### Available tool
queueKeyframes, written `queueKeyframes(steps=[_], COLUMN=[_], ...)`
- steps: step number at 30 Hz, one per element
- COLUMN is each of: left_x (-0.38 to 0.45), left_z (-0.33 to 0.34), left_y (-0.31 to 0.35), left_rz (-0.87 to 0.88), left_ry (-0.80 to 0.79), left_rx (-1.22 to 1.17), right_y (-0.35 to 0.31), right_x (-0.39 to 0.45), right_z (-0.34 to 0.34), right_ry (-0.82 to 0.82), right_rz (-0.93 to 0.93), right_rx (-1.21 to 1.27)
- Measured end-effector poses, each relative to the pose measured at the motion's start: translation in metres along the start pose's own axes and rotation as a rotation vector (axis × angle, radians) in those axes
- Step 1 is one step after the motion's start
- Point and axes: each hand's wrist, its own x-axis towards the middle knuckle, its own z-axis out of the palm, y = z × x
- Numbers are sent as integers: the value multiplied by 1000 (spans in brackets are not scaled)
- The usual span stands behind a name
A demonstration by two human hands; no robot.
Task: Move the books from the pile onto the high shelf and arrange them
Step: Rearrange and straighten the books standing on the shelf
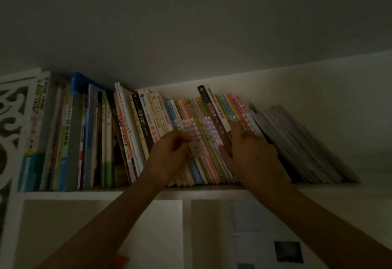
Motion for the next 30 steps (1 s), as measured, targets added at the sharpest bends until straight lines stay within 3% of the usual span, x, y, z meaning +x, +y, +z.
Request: queueKeyframes(steps=[3,7,9,11,13,14,18,19,24,28,30], left_x=[0,0,1,2,3,4,3,5,14,12,12], left_z=[7,25,35,38,40,41,28,29,50,61,63], left_y=[0,3,-4,-8,-6,-1,47,55,74,70,66], left_rz=[55,281,415,430,398,339,-100,-139,-178,-239,-262], left_ry=[-84,-277,-292,-242,-239,-262,-197,-187,-34,-33,-35], left_rx=[-64,-55,211,498,501,389,-354,-452,-209,-219,-204], right_y=[5,8,8,6,4,3,0,0,25,34,35], right_x=[0,4,3,2,-2,-3,-7,-7,5,4,6], right_z=[2,-1,-1,-5,-13,-18,-30,-31,-45,-38,-34], right_ry=[71,33,43,101,127,114,122,151,-114,-284,-272], right_rz=[-63,-72,-50,-25,-20,-16,-68,-86,51,112,206], right_rx=[48,109,109,106,109,130,140,143,594,712,732])
